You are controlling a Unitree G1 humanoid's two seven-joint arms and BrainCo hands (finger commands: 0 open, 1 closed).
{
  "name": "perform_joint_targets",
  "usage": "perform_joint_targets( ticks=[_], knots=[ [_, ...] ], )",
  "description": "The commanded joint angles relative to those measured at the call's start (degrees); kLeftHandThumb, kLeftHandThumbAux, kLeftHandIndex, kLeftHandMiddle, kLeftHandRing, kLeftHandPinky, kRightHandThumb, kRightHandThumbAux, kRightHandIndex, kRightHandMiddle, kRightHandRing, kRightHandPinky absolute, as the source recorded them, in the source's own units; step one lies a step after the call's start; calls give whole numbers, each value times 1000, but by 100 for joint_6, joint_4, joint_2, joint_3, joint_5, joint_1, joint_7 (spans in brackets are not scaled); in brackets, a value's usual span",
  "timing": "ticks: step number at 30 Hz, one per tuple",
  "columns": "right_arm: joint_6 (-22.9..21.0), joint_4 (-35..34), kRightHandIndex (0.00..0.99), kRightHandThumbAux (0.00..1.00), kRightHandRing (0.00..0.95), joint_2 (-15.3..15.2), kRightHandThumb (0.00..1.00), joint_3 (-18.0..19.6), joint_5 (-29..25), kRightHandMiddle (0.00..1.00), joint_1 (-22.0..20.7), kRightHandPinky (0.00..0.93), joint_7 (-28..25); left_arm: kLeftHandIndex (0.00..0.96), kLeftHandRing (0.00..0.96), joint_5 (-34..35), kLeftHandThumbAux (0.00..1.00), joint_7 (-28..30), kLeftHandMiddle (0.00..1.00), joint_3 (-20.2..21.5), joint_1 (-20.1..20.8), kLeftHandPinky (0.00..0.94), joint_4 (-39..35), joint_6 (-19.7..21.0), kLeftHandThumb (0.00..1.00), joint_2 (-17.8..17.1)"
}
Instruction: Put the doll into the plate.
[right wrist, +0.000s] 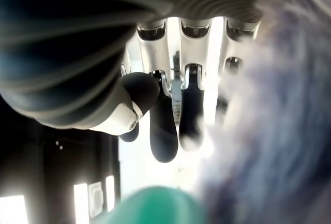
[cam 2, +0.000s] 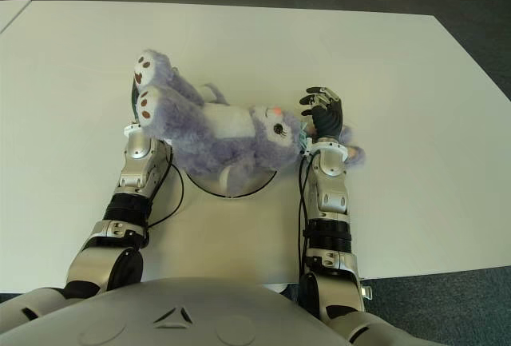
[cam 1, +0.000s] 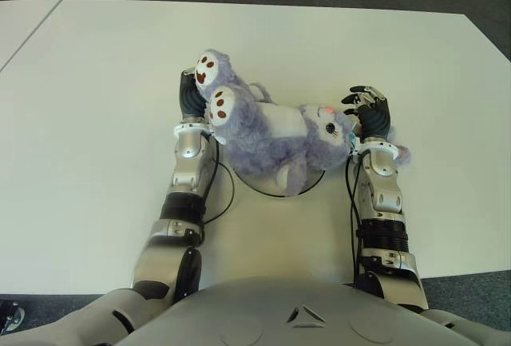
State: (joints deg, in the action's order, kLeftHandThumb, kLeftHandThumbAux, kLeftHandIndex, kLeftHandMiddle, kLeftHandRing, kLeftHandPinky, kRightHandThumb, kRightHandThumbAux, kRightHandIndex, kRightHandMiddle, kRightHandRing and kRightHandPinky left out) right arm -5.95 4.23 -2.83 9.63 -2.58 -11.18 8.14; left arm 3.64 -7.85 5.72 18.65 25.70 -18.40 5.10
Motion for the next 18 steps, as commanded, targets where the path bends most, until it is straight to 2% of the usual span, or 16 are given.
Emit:
perform_joint_targets(
  ticks=[1, 8, 18],
  knots=[
    [-509, -219, 431, 672, 841, 204, 850, -58, 62, 566, 135, 852, 237, 808, 870, 9, 792, -15, 875, -31, -574, 858, 227, -20, 398, 195],
    [-914, -559, 430, 672, 833, 351, 849, -53, 79, 563, 114, 841, 459, 815, 873, 4, 789, -8, 878, -41, -574, 852, 226, 24, 400, 184],
    [-1239, -818, 425, 674, 828, 475, 847, -21, -54, 559, 67, 839, 500, 794, 867, 9, 774, -61, 870, -42, -594, 868, 192, 63, 423, 238]
  ],
)
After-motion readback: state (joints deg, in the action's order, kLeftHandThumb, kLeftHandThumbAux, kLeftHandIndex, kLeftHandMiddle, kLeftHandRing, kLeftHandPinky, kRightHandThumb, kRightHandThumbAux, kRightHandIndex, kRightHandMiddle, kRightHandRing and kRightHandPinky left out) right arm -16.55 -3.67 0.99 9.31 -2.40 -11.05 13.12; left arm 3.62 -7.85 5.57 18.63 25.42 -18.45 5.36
